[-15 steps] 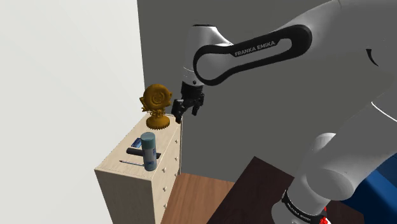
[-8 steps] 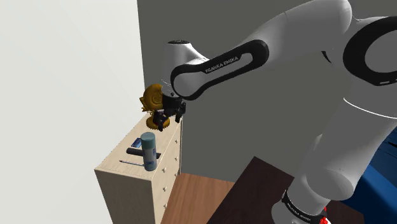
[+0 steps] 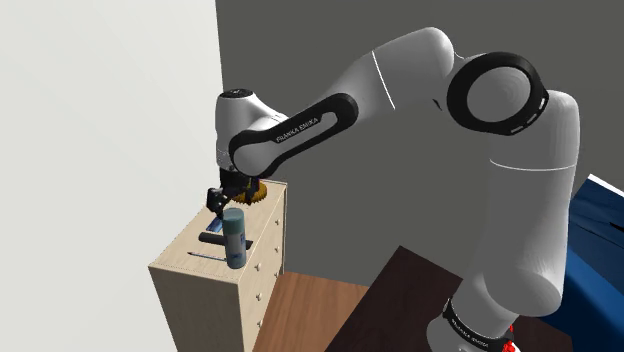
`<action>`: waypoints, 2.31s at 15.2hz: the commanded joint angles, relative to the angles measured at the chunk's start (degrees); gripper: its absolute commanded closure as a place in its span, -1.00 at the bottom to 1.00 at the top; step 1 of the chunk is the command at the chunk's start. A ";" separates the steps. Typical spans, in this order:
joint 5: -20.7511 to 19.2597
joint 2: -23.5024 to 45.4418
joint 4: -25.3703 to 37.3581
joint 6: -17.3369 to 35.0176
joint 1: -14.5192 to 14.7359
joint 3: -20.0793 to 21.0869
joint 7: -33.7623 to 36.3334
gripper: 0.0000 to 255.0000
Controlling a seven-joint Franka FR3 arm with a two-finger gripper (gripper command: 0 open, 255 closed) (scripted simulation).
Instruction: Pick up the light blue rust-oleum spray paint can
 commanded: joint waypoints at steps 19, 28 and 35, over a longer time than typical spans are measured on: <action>-2.53 5.16 0.35 4.56 1.03 -1.04 1.87 1.00; -0.83 2.03 2.37 -0.42 0.57 -0.22 0.57 1.00; 0.43 -0.22 4.80 -4.95 0.29 0.27 -0.46 1.00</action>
